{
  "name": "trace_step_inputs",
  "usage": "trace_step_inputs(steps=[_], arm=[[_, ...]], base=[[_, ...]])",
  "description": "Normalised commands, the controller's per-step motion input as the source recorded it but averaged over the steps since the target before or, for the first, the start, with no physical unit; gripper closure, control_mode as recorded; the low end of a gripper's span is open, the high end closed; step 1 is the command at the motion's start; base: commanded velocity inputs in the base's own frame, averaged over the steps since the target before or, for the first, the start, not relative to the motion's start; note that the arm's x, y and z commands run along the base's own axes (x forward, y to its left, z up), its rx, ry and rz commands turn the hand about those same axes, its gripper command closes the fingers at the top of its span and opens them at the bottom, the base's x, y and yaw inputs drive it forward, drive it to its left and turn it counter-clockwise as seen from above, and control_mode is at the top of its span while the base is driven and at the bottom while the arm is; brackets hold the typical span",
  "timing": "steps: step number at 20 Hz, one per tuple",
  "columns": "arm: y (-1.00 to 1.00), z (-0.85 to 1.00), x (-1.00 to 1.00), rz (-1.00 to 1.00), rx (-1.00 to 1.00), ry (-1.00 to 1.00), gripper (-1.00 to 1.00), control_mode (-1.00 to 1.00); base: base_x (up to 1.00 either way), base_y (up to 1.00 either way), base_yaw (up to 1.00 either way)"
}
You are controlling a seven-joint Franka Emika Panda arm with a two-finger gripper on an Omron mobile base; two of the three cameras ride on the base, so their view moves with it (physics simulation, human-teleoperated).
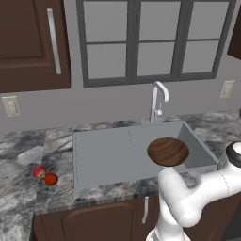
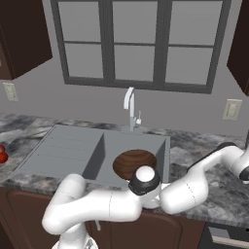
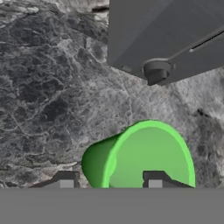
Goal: Remove the bell pepper and apple from the sink. Then move the bowl and cup from the counter to the sink for washing.
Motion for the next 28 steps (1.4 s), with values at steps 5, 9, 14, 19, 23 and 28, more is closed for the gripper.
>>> trace_step_inputs(steps=[5,9,14,19,23,28], arm=[[0.00,0.00,0.00,0.00,0.00,0.03,1.00,-1.00],[0.00,-0.01,0.00,0.00,0.00,0.08,1.00,-1.00],[0.00,-0.03,0.00,0.00,0.00,0.10,1.00,-1.00],[0.00,0.00,-0.03,0.01,0.00,0.07,1.00,-1.00],[0.00,0.02,-0.13,0.02,0.00,0.01,1.00,-1.00],[0.01,0.05,-0.21,0.02,0.00,0.00,1.00,-1.00]], base=[[0.00,0.00,0.00],[0.00,0.00,0.00],[0.00,0.00,0.00],[0.00,0.00,0.00],[0.00,0.00,0.00],[0.00,0.00,0.00]])
